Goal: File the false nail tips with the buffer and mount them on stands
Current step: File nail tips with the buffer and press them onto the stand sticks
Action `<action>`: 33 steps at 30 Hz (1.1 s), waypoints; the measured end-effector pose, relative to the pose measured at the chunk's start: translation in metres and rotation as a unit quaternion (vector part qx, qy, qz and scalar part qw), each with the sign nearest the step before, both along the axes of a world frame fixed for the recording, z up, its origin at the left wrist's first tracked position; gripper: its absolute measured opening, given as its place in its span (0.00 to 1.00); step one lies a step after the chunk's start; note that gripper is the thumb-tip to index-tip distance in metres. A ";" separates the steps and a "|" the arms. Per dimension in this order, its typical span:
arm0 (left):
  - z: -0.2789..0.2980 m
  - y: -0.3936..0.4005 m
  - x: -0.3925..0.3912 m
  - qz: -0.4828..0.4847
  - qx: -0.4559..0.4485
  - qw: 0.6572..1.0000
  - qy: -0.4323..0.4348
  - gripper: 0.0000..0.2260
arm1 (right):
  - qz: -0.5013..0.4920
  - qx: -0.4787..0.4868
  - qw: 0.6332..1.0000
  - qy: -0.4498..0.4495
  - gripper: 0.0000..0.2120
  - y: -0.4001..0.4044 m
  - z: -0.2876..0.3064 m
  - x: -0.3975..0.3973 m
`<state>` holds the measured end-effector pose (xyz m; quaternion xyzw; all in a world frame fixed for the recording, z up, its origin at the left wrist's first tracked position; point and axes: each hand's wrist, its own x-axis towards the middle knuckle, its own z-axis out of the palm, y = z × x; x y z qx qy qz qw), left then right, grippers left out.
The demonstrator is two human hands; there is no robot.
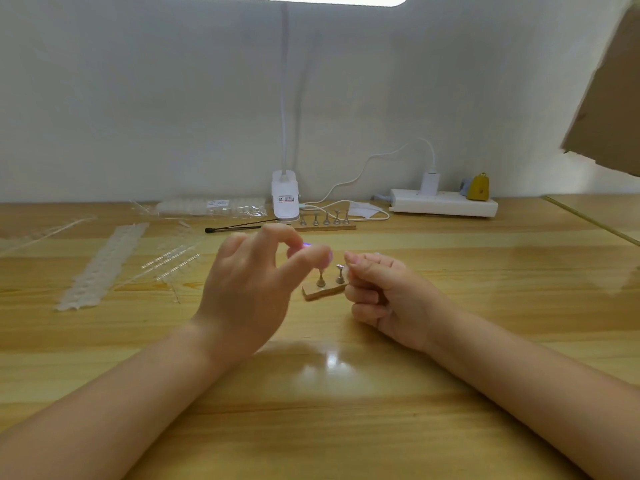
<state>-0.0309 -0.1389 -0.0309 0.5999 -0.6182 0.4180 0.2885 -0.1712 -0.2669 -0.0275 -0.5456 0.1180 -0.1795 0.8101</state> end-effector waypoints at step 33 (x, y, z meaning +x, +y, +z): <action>-0.004 -0.005 -0.015 -0.096 -0.037 0.992 -0.072 0.16 | 0.096 -0.003 0.994 0.042 0.08 0.006 0.004 -0.004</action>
